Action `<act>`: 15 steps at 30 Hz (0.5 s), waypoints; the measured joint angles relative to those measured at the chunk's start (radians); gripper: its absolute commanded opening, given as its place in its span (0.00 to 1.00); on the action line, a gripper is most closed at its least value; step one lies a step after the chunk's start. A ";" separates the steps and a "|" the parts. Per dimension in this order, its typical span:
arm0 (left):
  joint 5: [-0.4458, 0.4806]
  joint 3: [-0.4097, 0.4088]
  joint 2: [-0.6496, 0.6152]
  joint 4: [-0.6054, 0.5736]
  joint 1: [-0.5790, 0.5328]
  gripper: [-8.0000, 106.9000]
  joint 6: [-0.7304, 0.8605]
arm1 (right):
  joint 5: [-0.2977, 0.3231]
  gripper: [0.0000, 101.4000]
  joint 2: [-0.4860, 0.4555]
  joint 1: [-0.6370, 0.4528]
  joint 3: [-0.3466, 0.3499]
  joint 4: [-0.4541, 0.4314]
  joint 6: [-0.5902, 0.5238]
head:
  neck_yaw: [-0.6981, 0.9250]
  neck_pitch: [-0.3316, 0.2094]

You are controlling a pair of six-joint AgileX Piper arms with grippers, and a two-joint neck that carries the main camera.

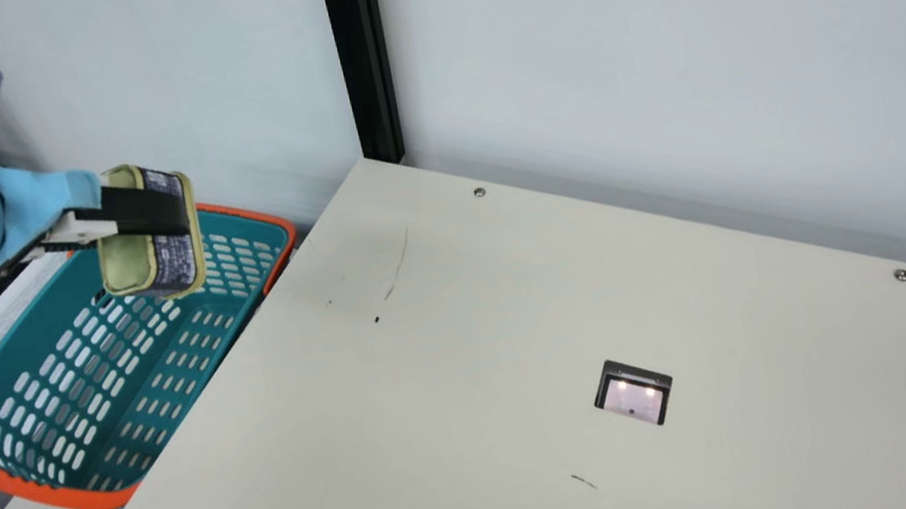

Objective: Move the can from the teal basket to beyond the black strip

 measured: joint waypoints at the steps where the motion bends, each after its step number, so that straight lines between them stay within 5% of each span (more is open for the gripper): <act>1: 0.000 0.000 -0.002 0.000 -0.002 0.16 -0.008 | 0.000 1.00 0.000 0.000 0.000 0.000 0.000 | 0.000 0.000; 15: 0.210 -0.020 -0.035 -0.009 0.033 0.16 -0.097 | 0.000 1.00 0.000 0.000 0.000 0.000 0.000 | 0.000 0.000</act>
